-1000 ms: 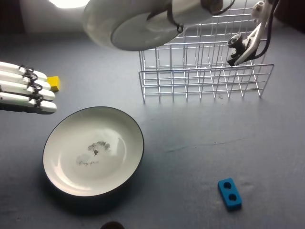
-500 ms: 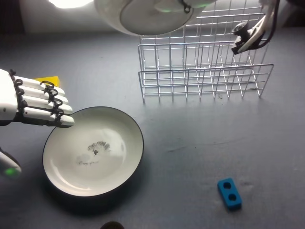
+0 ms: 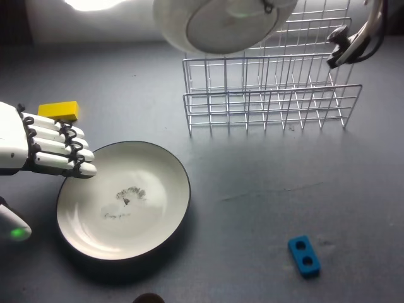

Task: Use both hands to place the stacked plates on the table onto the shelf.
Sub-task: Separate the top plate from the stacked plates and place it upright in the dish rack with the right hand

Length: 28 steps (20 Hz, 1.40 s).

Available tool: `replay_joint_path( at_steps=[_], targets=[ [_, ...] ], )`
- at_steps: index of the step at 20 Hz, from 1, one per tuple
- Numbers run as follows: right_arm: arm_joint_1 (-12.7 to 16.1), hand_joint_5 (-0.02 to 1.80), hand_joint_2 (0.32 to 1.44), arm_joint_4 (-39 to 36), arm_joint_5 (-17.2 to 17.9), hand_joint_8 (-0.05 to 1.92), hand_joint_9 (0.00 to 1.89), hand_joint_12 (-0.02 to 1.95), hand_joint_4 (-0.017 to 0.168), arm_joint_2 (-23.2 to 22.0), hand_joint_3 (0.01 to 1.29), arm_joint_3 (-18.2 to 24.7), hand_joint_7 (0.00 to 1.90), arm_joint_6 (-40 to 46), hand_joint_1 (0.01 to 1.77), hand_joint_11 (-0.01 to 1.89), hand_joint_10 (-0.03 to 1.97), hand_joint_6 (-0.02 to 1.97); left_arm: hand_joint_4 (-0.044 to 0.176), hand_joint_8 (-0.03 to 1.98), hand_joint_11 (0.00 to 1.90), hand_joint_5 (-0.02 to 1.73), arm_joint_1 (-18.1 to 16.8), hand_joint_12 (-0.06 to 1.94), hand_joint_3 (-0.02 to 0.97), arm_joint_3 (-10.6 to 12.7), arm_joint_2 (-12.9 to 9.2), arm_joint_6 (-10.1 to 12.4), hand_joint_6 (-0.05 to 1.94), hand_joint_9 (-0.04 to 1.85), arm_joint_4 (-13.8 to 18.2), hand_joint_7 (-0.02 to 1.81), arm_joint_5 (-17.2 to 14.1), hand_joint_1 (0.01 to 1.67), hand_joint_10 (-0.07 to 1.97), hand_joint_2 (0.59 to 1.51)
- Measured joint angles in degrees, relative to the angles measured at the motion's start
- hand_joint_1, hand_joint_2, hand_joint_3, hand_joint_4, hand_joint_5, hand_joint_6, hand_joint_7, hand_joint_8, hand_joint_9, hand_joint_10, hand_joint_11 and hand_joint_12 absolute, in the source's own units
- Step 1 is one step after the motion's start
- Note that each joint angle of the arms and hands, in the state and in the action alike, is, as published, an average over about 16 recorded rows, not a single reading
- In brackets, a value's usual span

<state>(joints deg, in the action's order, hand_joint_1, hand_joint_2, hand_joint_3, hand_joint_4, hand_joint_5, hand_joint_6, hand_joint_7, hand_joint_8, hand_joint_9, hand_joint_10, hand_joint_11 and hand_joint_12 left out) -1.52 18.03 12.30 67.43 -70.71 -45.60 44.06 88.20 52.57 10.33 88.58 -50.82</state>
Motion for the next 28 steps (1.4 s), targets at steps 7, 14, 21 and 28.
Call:
replay_joint_path(
  at_steps=[7, 14, 21, 28],
  targets=[
    [1.2, 0.98, 0.96, 0.1, -3.4, 0.79, 1.28, 0.98, 0.010, -0.3, 0.02, -2.5, 1.07, 2.2, 1.24, 0.92, 0.02, 0.96, 0.003, -0.01, 0.01, 0.02, 1.1, 0.01, 0.024, 0.4, 0.6, 0.0, 0.01, 0.02, -0.1, 0.02, 0.5, 0.01, -0.01, 1.123],
    [1.7, 0.98, 0.96, 0.6, -6.0, 0.77, 1.28, 0.98, 0.009, -0.4, 0.02, -4.9, 1.09, 4.1, 1.24, 0.93, 0.02, 0.97, 0.003, -0.01, 0.01, 0.02, 1.5, 0.01, 0.024, 0.5, 0.8, 0.0, 0.01, 0.02, -0.1, 0.02, 0.4, 0.01, -0.01, 1.125],
    [2.0, 0.97, 0.96, 0.8, -8.1, 0.77, 1.28, 1.00, 0.009, -0.1, 0.02, -7.2, 1.09, 6.3, 1.24, 0.93, 0.02, 0.98, 0.003, -0.01, 0.01, 0.02, 1.8, 0.01, 0.025, 0.5, 0.8, 0.0, 0.01, 0.02, 0.1, 0.01, 0.2, 0.01, -0.01, 1.127],
    [1.3, 0.97, 0.96, 0.8, -8.8, 0.77, 1.28, 1.02, 0.009, 0.6, 0.02, -9.4, 1.09, 8.1, 1.24, 0.91, 0.02, 0.98, 0.003, -0.01, 0.01, 0.02, 2.1, 0.01, 0.023, 0.6, 0.8, 0.0, 0.01, 0.02, 0.3, 0.01, 0.2, 0.01, -0.01, 1.124]
  ],
)
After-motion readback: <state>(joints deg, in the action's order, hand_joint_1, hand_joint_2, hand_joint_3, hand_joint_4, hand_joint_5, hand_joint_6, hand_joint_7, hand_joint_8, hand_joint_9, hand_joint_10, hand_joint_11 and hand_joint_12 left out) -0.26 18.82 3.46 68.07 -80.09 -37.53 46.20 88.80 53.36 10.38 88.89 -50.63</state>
